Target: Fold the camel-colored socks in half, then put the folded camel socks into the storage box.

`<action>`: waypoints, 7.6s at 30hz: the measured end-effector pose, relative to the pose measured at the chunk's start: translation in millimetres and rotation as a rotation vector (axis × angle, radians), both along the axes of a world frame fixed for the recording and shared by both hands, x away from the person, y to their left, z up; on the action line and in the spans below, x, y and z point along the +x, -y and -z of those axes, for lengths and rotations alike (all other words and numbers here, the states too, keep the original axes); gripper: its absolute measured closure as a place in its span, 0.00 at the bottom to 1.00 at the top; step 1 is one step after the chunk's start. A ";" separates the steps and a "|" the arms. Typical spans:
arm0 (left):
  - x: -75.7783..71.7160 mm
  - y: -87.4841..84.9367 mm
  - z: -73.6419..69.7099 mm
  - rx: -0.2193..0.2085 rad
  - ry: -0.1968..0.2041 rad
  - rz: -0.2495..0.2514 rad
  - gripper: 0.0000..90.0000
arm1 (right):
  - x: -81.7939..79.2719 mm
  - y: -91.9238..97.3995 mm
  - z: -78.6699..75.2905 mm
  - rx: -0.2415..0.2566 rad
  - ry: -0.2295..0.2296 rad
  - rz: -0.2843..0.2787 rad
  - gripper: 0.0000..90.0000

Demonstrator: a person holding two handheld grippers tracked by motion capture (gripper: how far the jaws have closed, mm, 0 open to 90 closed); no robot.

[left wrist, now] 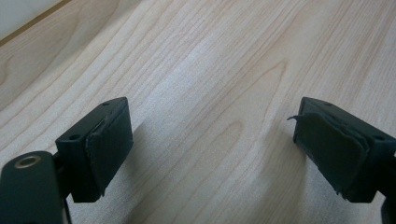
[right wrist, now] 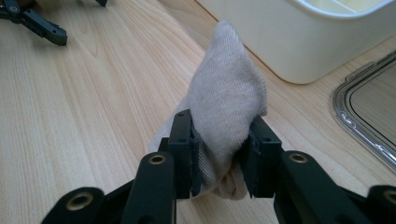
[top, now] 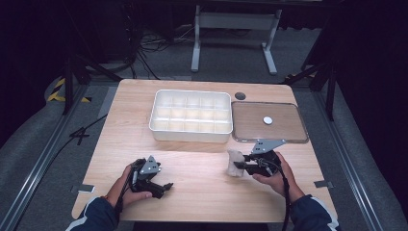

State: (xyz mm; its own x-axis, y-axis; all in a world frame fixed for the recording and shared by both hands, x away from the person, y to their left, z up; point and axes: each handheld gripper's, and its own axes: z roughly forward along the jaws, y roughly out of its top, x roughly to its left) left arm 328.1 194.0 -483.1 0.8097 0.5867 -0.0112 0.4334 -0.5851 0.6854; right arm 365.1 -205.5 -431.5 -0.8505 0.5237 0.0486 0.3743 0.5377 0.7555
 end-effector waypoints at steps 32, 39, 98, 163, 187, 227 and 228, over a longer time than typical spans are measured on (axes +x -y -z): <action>1.4 1.9 0.1 0.005 -0.005 0.001 0.11 | 6.9 17.5 -30.2 0.062 0.128 0.080 0.76; 1.4 2.4 0.3 0.003 -0.004 -0.002 0.10 | 10.3 23.6 -40.0 0.073 0.154 0.089 0.76; 1.7 2.5 -0.1 0.010 -0.005 -0.001 0.10 | 89.3 -32.6 -72.3 -0.063 0.243 0.099 0.75; 1.6 2.5 -0.3 0.010 -0.008 -0.001 0.10 | 128.1 -69.2 -34.9 -0.229 0.047 0.070 0.71; 1.6 2.5 -0.3 0.010 -0.008 -0.001 0.10 | 137.6 -77.5 -25.1 -0.275 -0.009 0.048 0.89; 1.7 2.9 0.3 0.007 -0.006 -0.001 0.10 | 156.0 -92.2 -9.0 -0.424 -0.187 0.009 0.91; 1.9 2.7 0.0 0.010 -0.002 0.000 0.10 | 156.0 -91.4 -8.7 -0.420 -0.180 0.003 0.91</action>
State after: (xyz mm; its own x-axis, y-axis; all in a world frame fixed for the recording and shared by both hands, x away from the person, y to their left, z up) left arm 330.0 191.3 -483.1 0.8097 0.5868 -0.0070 0.4348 -0.5920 0.6786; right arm 521.1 -114.1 -422.8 -0.8466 0.5319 -0.0216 0.4815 0.7825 0.3948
